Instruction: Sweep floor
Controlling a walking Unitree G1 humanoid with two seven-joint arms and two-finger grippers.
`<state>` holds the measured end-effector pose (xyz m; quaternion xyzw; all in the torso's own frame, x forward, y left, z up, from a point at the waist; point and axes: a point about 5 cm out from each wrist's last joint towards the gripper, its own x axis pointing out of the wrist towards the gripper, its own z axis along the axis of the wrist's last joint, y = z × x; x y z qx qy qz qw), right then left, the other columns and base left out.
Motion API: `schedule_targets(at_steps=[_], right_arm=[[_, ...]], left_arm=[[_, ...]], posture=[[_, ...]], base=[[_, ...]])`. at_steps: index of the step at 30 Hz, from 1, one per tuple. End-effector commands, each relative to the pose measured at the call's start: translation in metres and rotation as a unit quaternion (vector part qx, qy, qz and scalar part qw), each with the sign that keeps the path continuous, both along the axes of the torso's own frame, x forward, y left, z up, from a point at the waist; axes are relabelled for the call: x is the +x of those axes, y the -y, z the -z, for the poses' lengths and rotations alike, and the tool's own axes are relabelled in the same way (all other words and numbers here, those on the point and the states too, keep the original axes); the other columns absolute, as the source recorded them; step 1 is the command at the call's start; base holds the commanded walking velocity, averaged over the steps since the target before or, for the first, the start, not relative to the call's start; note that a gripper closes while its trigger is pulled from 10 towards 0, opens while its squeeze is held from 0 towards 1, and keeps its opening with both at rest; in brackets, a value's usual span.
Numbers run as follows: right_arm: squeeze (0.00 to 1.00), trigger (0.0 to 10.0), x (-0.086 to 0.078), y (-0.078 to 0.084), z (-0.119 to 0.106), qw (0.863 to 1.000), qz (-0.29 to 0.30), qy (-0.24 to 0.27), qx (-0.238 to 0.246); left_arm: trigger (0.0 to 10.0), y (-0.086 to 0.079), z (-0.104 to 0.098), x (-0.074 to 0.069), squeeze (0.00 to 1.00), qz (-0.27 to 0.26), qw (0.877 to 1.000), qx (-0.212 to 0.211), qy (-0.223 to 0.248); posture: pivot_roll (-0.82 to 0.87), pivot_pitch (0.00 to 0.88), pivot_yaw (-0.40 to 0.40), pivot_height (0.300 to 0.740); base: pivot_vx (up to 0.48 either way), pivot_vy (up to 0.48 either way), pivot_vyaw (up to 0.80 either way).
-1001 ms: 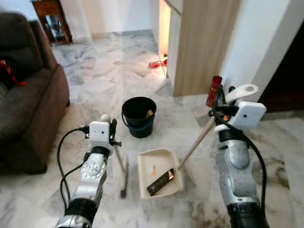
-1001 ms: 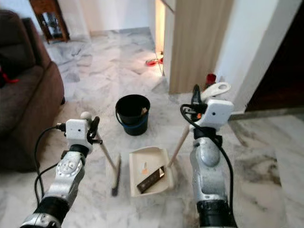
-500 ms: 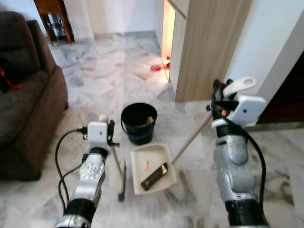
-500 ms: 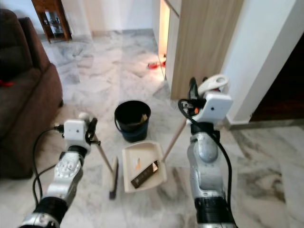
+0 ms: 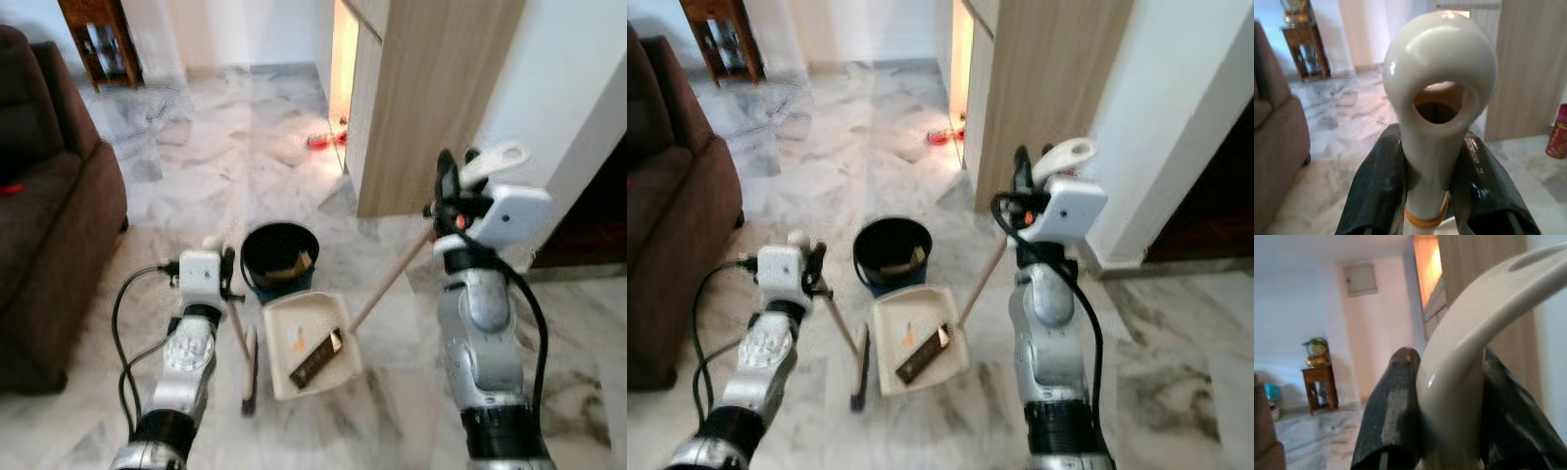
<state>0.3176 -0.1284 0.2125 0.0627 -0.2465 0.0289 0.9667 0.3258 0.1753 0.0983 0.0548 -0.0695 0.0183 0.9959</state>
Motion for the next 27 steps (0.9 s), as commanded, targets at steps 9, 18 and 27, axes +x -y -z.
schedule_targets(at_steps=[9, 18, 27], right_arm=[[0.00, 10.0, -0.0042, 0.0019, -0.0249, 0.999, -0.001, 0.051, 0.012], [0.00, 10.0, -0.0040, 0.0024, -0.0235, 0.999, -0.004, 0.044, 0.017], [0.00, 10.0, -0.0035, 0.0007, -0.0238, 0.999, -0.009, 0.043, 0.018]], left_arm=[[10.0, 0.0053, -0.0156, 0.0059, 0.00, 0.010, 0.999, 0.004, 0.036], [10.0, 0.0044, -0.0152, 0.0054, 0.00, 0.005, 0.999, 0.004, 0.035], [10.0, 0.0012, -0.0153, 0.0043, 0.00, 0.003, 0.999, 0.006, 0.037]], posture=[[-0.03, 0.000, 0.026, 0.740], [-0.03, 0.000, 0.024, 0.740], [-0.02, 0.000, 0.022, 0.740]], base=[[0.358, 0.000, -0.06], [0.361, 0.000, 0.00], [0.367, 0.000, 0.00]])
